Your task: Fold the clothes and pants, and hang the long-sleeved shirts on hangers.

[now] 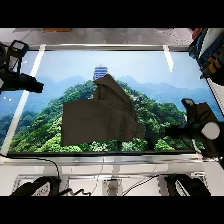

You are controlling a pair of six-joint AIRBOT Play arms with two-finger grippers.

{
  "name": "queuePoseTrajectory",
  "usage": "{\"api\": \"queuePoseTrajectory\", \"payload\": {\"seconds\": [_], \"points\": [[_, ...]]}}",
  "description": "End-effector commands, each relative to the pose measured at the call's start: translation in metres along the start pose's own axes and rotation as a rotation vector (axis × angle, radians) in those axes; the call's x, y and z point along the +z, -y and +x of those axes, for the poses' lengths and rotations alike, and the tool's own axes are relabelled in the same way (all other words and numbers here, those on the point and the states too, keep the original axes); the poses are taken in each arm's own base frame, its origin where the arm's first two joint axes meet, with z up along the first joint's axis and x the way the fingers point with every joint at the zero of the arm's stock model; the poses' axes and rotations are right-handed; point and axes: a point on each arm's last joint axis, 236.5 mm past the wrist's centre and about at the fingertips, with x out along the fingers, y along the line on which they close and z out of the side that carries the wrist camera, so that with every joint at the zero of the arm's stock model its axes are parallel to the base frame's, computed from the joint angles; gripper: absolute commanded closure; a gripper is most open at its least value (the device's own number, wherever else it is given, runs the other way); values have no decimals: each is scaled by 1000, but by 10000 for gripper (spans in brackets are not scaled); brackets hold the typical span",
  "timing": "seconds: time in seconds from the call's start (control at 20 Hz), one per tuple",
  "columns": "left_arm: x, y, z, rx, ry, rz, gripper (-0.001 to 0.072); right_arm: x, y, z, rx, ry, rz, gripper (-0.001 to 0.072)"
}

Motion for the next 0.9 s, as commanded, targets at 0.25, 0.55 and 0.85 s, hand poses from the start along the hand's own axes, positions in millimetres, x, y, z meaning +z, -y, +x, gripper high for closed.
{"api": "queuePoseTrajectory", "payload": {"seconds": [0.25, 0.55, 0.85], "points": [[-55, 27, 1, -80, -232, -268, -1, 1, -46, 55, 314, 141, 417, 237], [-98, 66, 26, -190, -341, -307, 1, -28, -54, 90, 383, 42, 574, 256], [-80, 76, 14, -220, -211, -344, 1, -30, -77, 117, 509, -29, 535, 257]]}}
